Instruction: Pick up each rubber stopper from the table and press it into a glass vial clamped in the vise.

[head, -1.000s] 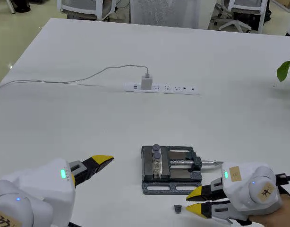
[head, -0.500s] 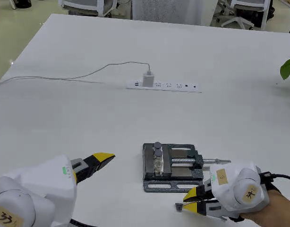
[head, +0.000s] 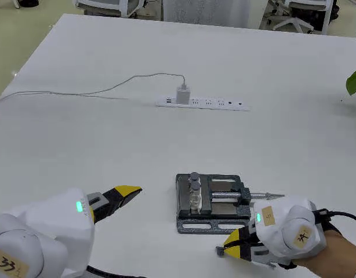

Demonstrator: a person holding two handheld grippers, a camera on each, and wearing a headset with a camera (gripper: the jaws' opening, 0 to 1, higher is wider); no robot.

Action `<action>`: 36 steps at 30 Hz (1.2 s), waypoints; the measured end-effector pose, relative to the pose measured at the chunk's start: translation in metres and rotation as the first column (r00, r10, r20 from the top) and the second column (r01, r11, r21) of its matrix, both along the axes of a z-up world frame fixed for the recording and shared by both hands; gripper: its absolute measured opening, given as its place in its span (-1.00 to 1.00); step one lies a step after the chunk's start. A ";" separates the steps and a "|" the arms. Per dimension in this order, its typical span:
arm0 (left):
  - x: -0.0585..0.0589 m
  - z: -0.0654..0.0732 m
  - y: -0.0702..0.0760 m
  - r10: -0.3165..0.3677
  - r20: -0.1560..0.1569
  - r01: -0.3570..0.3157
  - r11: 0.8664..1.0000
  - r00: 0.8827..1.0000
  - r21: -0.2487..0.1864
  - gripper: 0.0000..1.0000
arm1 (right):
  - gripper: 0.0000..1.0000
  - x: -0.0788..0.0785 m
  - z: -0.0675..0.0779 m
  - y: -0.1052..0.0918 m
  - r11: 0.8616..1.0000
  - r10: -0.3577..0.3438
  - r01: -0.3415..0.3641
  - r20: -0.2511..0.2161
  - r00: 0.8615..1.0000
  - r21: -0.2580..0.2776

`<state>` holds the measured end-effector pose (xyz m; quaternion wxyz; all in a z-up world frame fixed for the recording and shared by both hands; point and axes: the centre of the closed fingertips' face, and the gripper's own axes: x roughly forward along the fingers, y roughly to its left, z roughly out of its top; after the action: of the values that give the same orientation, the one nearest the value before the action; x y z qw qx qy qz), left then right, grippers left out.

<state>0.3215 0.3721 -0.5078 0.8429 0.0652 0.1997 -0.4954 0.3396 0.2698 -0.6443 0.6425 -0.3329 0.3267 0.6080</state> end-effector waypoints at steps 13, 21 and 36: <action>0.001 -0.001 -0.003 -0.008 -0.003 0.008 1.000 1.000 -0.003 0.91 | -1.00 0.000 0.000 0.001 0.999 -0.044 0.044 -0.001 0.999 -0.001; -0.001 -0.003 -0.003 -0.009 -0.005 0.009 1.000 1.000 -0.002 0.89 | -1.00 0.000 0.001 0.002 0.998 -0.066 0.066 0.000 0.998 0.007; 0.001 0.000 -0.003 -0.001 0.011 0.001 1.000 1.000 -0.003 0.85 | -1.00 0.001 0.019 0.004 0.985 -0.156 0.157 -0.020 0.987 0.064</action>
<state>0.3225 0.3687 -0.5081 0.8439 0.0666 0.1940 -0.4957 0.3410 0.2738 -0.6256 0.6964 -0.2805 0.3367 0.5683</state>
